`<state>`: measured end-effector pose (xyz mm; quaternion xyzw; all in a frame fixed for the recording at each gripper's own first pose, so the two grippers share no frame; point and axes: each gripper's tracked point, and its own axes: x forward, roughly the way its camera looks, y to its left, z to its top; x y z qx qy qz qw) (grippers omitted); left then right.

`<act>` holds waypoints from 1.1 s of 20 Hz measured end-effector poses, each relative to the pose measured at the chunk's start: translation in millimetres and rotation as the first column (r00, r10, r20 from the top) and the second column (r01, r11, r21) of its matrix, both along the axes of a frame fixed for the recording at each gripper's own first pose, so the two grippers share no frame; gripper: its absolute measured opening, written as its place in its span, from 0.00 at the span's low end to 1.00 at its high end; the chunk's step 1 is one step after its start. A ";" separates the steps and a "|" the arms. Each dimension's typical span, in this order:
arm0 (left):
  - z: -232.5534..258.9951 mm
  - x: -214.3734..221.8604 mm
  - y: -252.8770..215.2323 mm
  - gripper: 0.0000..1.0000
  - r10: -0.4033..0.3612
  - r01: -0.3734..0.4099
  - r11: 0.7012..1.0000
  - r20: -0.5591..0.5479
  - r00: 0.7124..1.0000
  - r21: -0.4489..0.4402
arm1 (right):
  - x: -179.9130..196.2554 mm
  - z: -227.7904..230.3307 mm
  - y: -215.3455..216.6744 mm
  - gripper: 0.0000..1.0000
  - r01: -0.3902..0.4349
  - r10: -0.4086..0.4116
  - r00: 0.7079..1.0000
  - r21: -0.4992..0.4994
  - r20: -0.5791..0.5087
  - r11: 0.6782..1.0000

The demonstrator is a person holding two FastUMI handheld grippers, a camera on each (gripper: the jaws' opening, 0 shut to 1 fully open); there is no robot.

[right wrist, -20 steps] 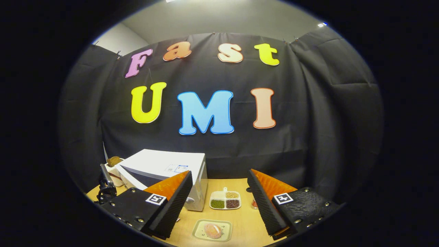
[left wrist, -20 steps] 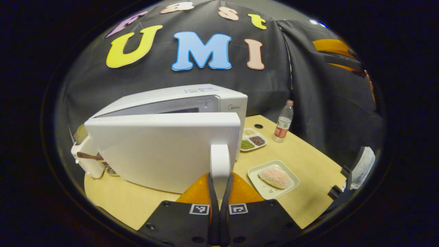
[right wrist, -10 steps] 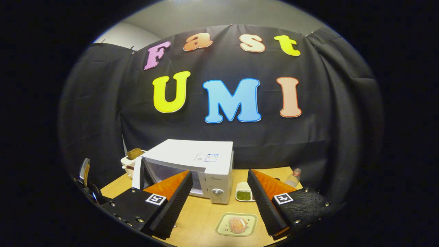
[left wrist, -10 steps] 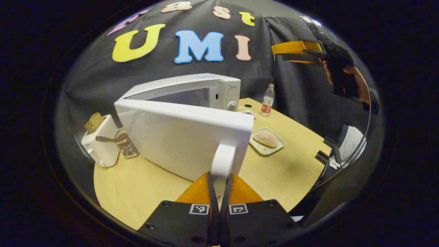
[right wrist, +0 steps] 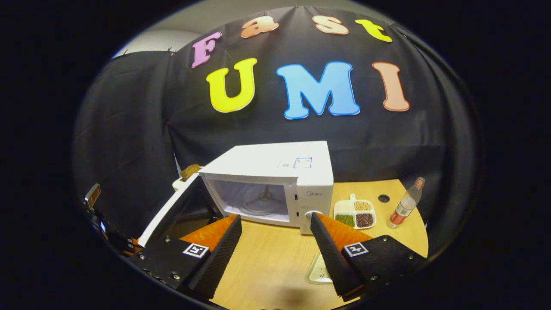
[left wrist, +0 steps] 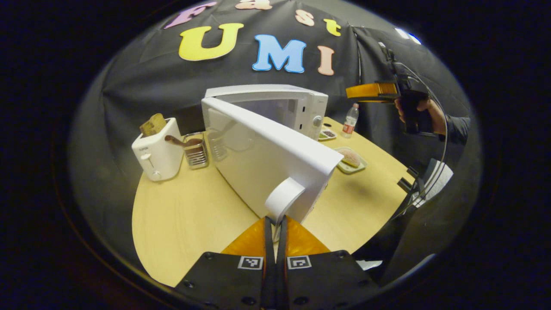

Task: Open the microwave oven with the left hand, put the food in, and close the microwave oven.

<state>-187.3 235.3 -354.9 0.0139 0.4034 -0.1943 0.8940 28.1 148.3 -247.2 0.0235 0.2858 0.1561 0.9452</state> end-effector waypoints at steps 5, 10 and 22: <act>1.9 -8.3 56.9 0.06 -0.043 0.044 0.999 -0.052 0.998 0.030 | -5.1 -57.3 -16.8 0.99 -0.019 0.009 0.996 -0.100 -0.093 0.995; 2.1 -6.6 122.0 0.05 0.048 -0.043 0.996 -0.063 0.997 0.077 | -22.8 -134.5 -53.4 0.99 -0.074 0.027 0.964 -0.170 -0.264 0.983; -4.1 -25.2 184.0 0.99 0.217 -0.200 0.952 -0.051 0.975 0.231 | -21.6 -178.0 -104.9 1.00 -0.172 0.089 0.918 -0.185 -0.387 0.968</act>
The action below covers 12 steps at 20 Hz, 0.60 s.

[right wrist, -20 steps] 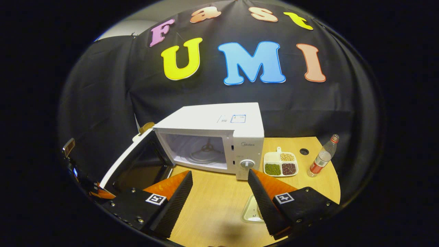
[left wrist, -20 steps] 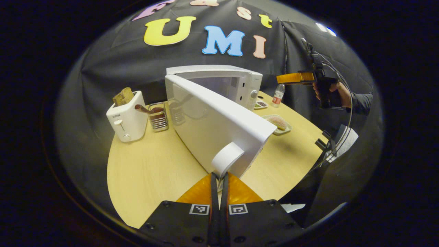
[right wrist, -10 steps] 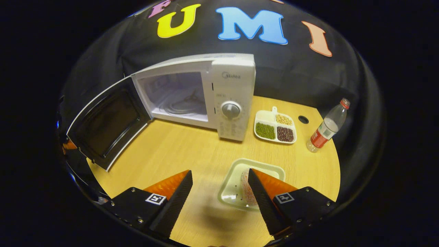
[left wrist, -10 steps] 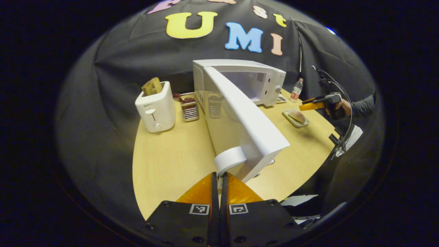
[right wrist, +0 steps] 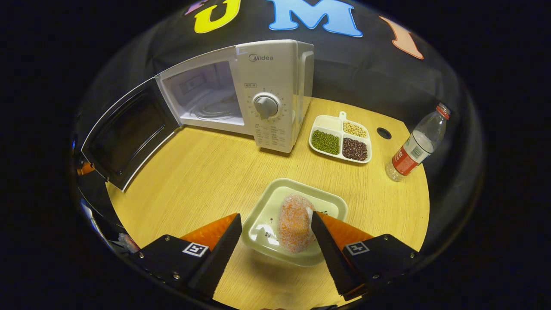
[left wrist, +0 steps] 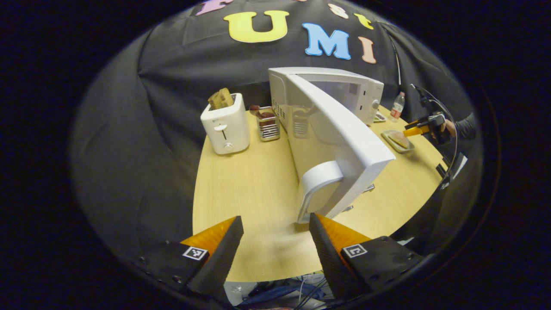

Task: Open the microwave oven with the left hand, put the food in, and close the microwave oven.

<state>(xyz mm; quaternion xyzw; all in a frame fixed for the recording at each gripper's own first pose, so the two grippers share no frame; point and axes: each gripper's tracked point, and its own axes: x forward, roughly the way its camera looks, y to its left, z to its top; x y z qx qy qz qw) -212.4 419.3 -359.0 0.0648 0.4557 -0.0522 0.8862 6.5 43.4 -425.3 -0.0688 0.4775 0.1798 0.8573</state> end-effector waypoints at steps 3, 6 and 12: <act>18.6 -19.7 6.6 0.98 0.106 -0.109 0.993 0.062 0.992 0.042 | -2.2 -3.1 -11.3 0.99 -0.031 0.031 1.000 -0.018 0.005 0.999; 82.6 -29.6 9.1 0.98 0.289 -0.313 0.948 0.264 0.920 0.055 | -1.5 -3.6 -26.5 0.99 -0.050 0.051 0.998 -0.040 0.036 0.998; 224.6 -33.2 -94.9 0.94 0.410 -0.460 0.885 0.589 0.696 -0.073 | 6.5 -18.7 -37.4 1.00 -0.013 0.013 1.000 -0.005 -0.011 1.000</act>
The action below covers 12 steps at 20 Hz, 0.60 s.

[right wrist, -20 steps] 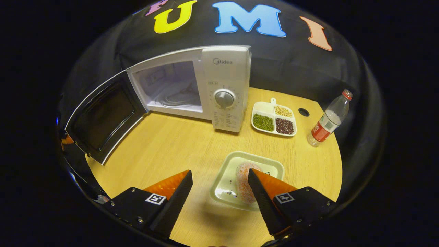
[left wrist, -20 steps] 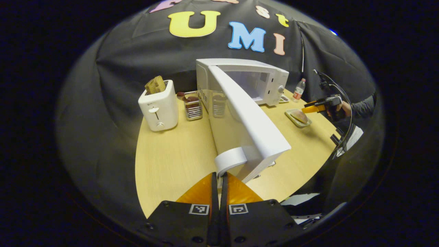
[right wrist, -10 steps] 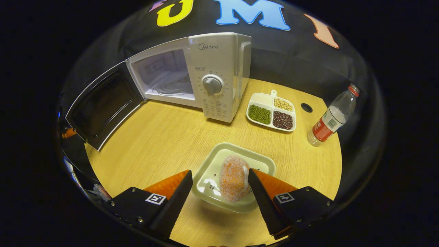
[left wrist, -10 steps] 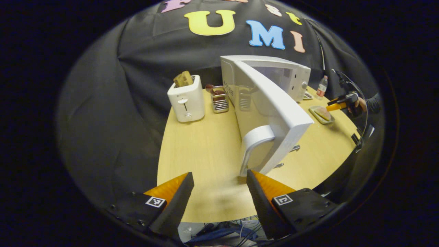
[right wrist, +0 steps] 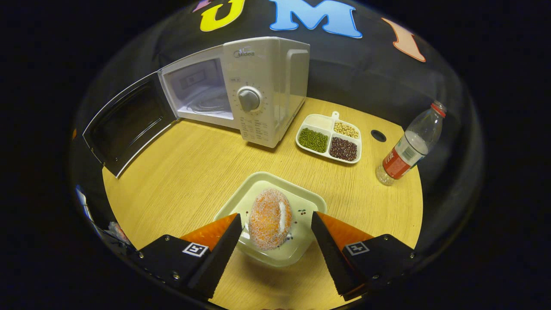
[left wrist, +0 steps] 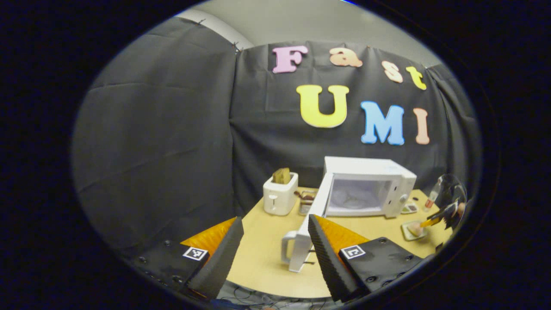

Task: Open the microwave oven with the left hand, put the food in, and close the microwave oven.

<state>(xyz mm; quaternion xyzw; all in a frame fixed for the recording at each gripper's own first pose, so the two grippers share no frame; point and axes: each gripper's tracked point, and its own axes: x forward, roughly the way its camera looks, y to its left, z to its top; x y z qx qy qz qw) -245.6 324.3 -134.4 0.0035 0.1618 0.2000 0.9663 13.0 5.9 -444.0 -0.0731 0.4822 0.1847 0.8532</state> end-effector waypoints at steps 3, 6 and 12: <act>64.8 40.0 -79.9 0.94 -0.064 0.078 0.995 0.189 0.980 -0.065 | -2.7 -14.6 1.6 1.00 0.042 -0.041 0.998 0.029 -0.055 0.999; 85.1 72.1 -131.3 0.97 -0.115 0.153 0.980 0.269 0.956 -0.126 | -7.8 -26.7 1.3 1.00 0.029 -0.027 0.997 0.028 -0.074 0.999; 72.6 94.5 -169.3 0.94 -0.143 0.168 0.980 0.213 0.967 -0.105 | -10.7 -31.0 10.5 0.72 -0.007 0.012 0.997 0.072 -0.076 0.997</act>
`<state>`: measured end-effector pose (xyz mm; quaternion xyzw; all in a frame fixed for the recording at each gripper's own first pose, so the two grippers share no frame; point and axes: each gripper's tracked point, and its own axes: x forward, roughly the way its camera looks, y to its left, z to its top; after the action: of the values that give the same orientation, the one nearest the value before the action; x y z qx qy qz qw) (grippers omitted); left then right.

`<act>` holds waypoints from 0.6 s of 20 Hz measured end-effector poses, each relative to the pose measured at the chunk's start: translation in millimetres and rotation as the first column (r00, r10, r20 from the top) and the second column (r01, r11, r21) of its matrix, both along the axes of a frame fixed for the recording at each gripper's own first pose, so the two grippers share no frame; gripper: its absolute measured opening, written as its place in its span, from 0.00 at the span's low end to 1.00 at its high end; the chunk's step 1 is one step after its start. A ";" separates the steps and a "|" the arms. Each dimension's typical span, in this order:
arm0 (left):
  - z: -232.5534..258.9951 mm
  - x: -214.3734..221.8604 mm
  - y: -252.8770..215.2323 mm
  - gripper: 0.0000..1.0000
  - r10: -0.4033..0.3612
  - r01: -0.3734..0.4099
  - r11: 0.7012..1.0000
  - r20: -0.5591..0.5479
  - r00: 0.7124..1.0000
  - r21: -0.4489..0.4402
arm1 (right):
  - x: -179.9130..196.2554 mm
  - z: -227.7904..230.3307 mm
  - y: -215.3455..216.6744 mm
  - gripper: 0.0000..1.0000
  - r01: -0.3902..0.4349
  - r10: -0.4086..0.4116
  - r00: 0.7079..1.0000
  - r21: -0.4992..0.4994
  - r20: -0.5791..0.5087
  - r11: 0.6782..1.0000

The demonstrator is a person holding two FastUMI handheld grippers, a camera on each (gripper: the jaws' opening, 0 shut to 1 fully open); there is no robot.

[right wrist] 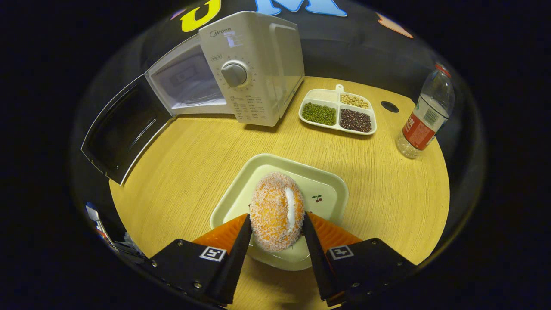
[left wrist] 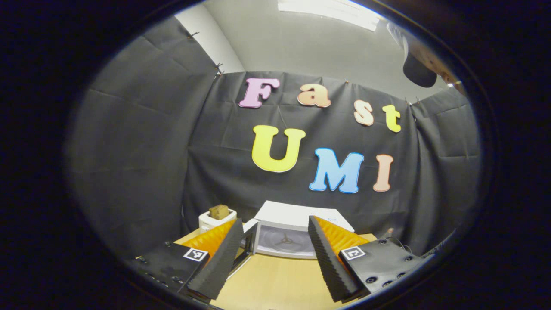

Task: Open the microwave oven with the left hand, put the food in, and close the microwave oven.

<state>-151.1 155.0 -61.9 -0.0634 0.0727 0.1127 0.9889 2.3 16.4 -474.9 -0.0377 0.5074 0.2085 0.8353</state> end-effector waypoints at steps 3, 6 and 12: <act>-4.1 6.5 -10.7 0.94 -0.018 0.018 1.000 -0.006 1.000 -0.007 | -1.0 27.0 8.4 0.64 -0.085 0.086 0.993 -0.017 0.086 0.996; 12.5 15.4 -17.5 0.94 -0.047 0.047 0.999 0.032 0.998 -0.001 | 3.0 63.5 23.9 0.64 -0.165 0.183 0.958 -0.098 0.220 0.981; 20.1 9.5 14.5 0.96 -0.059 0.057 0.998 0.057 0.997 0.021 | 21.4 133.7 96.1 0.64 -0.320 0.448 0.770 -0.332 0.455 0.887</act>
<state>-141.6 169.5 -41.8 -0.0547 0.0449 0.0828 0.9941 23.8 112.6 -341.2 -0.2948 0.2651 0.2960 0.8690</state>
